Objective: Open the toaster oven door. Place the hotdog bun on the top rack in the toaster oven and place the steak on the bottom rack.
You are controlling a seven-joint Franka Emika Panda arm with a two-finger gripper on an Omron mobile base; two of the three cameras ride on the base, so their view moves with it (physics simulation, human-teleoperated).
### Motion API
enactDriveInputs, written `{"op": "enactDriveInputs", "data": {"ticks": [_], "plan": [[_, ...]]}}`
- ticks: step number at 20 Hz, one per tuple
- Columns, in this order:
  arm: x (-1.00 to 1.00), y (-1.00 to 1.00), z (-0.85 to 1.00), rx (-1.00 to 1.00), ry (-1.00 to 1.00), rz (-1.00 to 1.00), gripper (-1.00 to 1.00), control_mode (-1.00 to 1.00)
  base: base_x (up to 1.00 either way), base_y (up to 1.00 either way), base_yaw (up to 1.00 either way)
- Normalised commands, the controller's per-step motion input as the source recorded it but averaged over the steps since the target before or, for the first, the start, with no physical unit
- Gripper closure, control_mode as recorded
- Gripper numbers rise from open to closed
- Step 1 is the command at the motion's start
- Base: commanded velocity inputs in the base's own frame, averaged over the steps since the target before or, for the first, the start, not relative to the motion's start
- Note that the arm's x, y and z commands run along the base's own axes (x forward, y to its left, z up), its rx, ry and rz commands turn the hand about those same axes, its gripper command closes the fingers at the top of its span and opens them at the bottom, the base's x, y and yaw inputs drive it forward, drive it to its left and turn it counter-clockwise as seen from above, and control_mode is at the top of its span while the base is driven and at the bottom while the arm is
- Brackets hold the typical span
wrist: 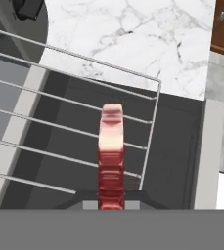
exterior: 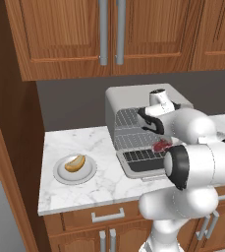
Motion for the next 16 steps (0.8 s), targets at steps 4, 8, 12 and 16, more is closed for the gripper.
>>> {"op": "enactDriveInputs", "data": {"ticks": [4,8,12,16], "plan": [[0.00,0.21,-0.06,0.00,0.00,0.00,1.00,-1.00,0.00,0.00,0.00],[-0.03,0.13,-0.11,0.00,0.00,0.00,1.00,-1.00,0.00,0.00,0.00],[-0.01,0.11,-0.14,0.00,0.00,0.00,1.00,-1.00,0.00,0.00,0.00],[0.02,0.07,-0.07,0.00,0.00,0.00,1.00,-1.00,0.00,0.00,0.00]]}}
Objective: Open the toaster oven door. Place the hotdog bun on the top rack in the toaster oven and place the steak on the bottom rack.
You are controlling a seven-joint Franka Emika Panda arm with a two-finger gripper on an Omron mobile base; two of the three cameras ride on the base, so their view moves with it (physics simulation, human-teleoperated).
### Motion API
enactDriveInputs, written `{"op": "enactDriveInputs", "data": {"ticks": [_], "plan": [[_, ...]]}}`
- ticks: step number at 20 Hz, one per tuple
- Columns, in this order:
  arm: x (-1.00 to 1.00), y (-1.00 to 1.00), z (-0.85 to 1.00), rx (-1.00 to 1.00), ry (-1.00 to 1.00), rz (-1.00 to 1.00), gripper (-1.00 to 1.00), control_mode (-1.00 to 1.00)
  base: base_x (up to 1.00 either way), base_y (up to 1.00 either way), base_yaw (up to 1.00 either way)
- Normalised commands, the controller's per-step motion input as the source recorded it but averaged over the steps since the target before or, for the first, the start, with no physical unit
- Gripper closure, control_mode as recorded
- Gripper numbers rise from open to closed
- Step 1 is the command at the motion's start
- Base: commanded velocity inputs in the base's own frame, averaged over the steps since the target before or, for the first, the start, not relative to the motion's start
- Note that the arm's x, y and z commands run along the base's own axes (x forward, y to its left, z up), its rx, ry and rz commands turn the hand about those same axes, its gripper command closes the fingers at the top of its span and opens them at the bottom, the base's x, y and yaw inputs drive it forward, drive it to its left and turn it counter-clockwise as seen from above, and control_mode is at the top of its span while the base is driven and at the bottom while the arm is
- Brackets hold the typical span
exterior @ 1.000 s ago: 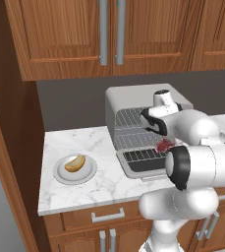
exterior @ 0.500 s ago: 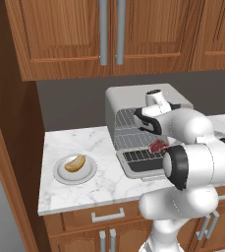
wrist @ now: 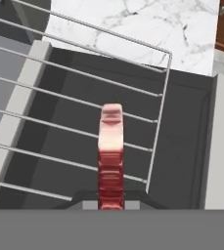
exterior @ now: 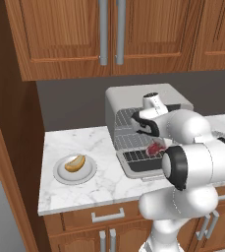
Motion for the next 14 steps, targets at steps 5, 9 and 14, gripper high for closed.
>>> {"op": "enactDriveInputs", "data": {"ticks": [5,9,14], "plan": [[0.02,0.09,-0.07,0.00,0.00,-0.01,1.00,-1.00,0.00,0.00,0.00],[0.00,0.06,-0.05,0.00,0.00,-0.02,1.00,-1.00,0.00,0.00,0.00],[0.01,0.01,0.00,0.00,0.00,-0.03,1.00,-1.00,0.00,0.00,0.00]]}}
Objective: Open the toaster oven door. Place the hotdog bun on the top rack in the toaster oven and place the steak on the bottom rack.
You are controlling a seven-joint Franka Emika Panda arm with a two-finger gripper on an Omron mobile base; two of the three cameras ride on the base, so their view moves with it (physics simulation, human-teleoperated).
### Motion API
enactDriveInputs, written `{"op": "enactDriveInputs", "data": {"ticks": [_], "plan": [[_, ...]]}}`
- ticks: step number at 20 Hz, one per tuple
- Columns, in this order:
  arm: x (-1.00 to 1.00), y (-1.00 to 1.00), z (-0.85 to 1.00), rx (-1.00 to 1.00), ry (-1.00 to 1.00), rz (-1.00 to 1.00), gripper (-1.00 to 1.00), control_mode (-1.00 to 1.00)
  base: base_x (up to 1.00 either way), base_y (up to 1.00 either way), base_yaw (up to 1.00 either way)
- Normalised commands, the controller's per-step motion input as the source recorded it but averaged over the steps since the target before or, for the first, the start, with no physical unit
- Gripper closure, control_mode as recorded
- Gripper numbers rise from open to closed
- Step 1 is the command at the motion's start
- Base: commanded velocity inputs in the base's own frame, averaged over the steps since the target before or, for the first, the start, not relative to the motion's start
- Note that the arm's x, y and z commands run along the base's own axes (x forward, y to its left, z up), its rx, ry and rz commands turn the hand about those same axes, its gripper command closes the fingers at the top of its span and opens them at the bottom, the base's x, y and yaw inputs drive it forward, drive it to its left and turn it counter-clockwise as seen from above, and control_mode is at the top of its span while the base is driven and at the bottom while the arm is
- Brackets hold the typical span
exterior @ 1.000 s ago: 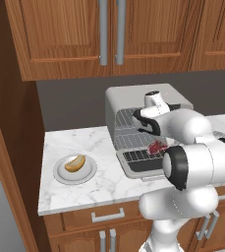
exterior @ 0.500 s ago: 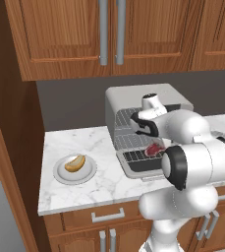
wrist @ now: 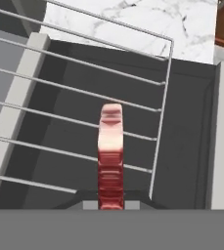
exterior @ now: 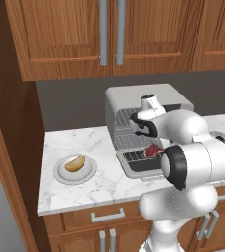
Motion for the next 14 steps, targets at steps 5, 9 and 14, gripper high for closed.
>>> {"op": "enactDriveInputs", "data": {"ticks": [5,9,14], "plan": [[0.00,-0.01,0.09,0.00,-0.01,-0.06,1.00,-1.00,0.00,0.00,0.00],[0.03,0.00,0.00,0.00,0.00,-0.08,1.00,-1.00,0.00,0.00,0.00],[0.08,0.00,-0.01,0.00,0.00,-0.06,1.00,-1.00,0.00,0.00,0.00]]}}
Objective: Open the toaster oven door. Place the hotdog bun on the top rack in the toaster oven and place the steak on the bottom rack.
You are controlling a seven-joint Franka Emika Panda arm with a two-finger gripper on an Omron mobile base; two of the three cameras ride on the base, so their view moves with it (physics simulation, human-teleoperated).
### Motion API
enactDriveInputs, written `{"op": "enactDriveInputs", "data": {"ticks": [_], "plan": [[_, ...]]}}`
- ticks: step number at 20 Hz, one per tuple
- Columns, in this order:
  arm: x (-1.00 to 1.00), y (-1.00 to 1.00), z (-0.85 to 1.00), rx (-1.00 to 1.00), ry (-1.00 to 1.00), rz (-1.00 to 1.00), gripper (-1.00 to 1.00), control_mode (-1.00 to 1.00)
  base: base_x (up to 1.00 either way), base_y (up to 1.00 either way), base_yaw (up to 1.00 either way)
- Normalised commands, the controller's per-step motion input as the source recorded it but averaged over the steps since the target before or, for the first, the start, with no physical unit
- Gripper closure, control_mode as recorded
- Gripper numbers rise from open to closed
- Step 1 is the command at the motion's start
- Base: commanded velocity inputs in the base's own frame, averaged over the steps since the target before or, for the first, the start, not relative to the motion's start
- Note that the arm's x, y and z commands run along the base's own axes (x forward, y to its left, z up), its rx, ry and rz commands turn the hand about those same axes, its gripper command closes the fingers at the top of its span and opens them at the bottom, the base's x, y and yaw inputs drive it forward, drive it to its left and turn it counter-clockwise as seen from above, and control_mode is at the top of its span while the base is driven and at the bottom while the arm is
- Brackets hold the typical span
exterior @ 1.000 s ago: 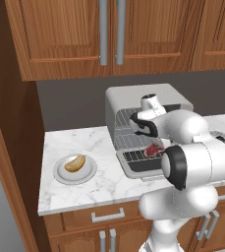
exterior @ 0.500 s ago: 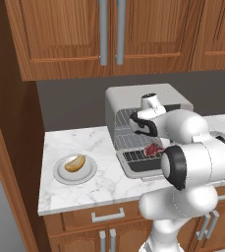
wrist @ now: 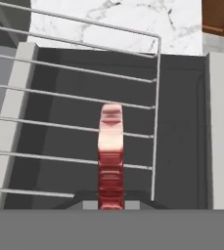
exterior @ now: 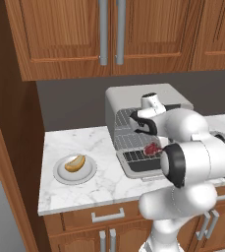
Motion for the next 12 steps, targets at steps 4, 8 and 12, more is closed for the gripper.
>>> {"op": "enactDriveInputs", "data": {"ticks": [4,8,12], "plan": [[0.12,0.00,-0.03,0.00,0.00,-0.02,1.00,-1.00,0.00,0.00,0.00],[0.00,0.00,-0.12,0.00,0.00,0.00,1.00,-1.00,0.00,0.00,0.00],[0.00,0.00,-0.14,0.00,-0.02,0.00,1.00,-1.00,0.00,0.00,0.00]]}}
